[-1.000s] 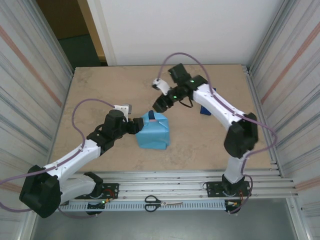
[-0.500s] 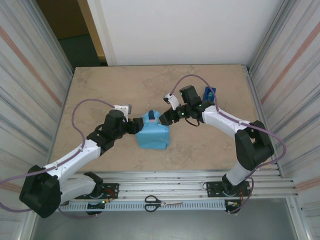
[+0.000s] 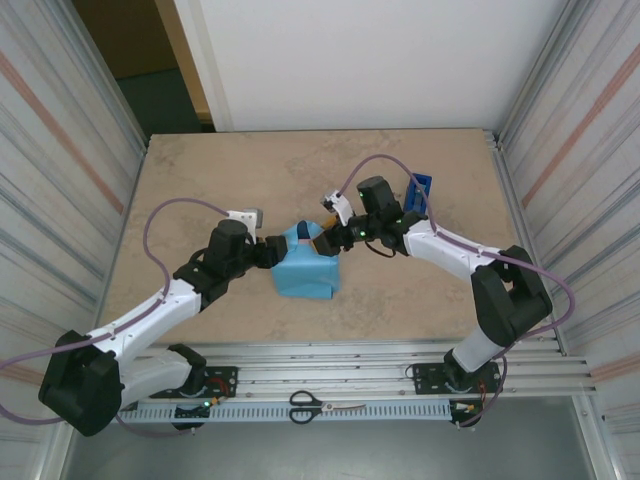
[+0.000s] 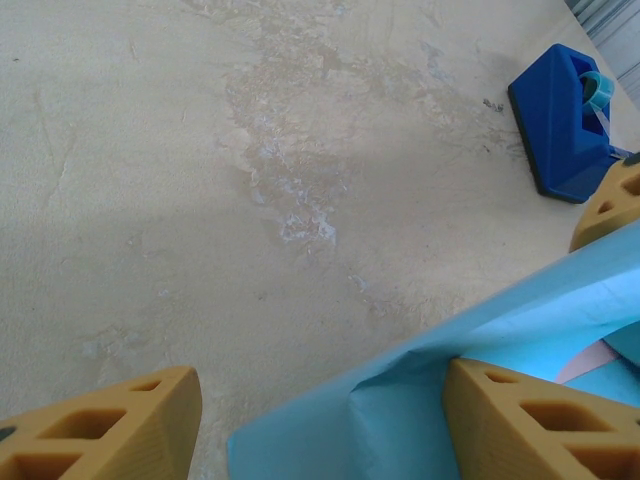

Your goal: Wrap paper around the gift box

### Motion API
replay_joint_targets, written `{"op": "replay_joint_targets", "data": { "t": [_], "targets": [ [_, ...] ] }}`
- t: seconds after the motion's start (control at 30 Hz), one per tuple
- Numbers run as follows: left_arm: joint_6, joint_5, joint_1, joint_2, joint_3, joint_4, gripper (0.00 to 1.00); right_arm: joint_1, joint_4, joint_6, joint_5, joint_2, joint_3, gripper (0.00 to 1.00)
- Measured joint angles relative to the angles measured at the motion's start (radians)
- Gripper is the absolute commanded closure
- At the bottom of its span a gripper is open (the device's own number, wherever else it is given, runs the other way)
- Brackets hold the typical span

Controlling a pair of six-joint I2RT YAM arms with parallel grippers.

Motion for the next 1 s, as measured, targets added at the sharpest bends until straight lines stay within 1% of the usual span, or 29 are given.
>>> {"op": "replay_joint_targets", "data": {
  "t": [0.13, 0.3, 0.43, 0.57, 0.77, 1.0],
  "targets": [
    [0.0, 0.007, 0.003, 0.0, 0.0, 0.0, 0.35, 0.0, 0.002, -0.041, -0.042, 0.027, 0.084, 0.4],
    [0.0, 0.011, 0.003, 0.0, 0.0, 0.0, 0.35, 0.0, -0.006, -0.083, -0.095, 0.072, 0.145, 0.45],
    [-0.002, 0.013, 0.003, 0.0, 0.0, 0.0, 0.35, 0.002, -0.035, -0.098, -0.139, 0.098, 0.161, 0.48],
    [-0.004, 0.013, 0.003, 0.0, 0.0, 0.0, 0.35, 0.002, -0.066, -0.113, -0.187, 0.101, 0.164, 0.55],
    [-0.007, 0.014, 0.004, -0.003, 0.0, -0.003, 0.34, 0.013, -0.113, -0.136, -0.235, 0.101, 0.164, 0.54],
    [-0.011, 0.034, 0.004, -0.036, 0.0, -0.044, 0.33, 0.023, -0.14, -0.176, -0.243, 0.101, 0.163, 0.57]
  ]
}}
